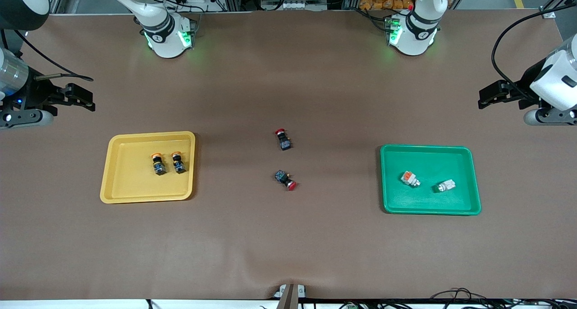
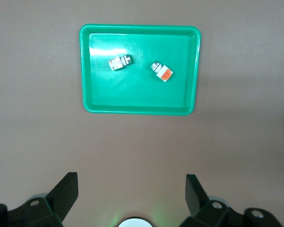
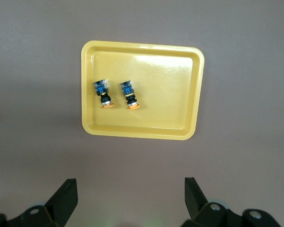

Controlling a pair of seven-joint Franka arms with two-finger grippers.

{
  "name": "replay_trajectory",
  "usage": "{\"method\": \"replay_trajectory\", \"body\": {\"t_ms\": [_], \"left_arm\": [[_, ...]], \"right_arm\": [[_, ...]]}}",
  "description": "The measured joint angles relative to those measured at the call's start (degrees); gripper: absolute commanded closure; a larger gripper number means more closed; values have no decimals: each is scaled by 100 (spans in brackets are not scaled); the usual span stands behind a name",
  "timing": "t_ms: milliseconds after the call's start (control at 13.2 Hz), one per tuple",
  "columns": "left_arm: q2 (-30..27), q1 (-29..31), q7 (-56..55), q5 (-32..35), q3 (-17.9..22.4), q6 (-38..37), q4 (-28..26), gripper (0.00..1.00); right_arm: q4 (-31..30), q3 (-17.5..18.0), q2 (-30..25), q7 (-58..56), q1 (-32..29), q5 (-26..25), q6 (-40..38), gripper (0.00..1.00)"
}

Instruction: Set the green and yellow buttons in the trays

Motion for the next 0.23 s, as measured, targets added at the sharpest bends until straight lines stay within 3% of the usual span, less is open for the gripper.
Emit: {"method": "replay_trajectory", "body": {"t_ms": [227], "left_arm": [[0, -2, 0, 0, -15, 0, 0, 0]], "right_arm": [[0, -9, 0, 0, -1, 0, 0, 0]]}}
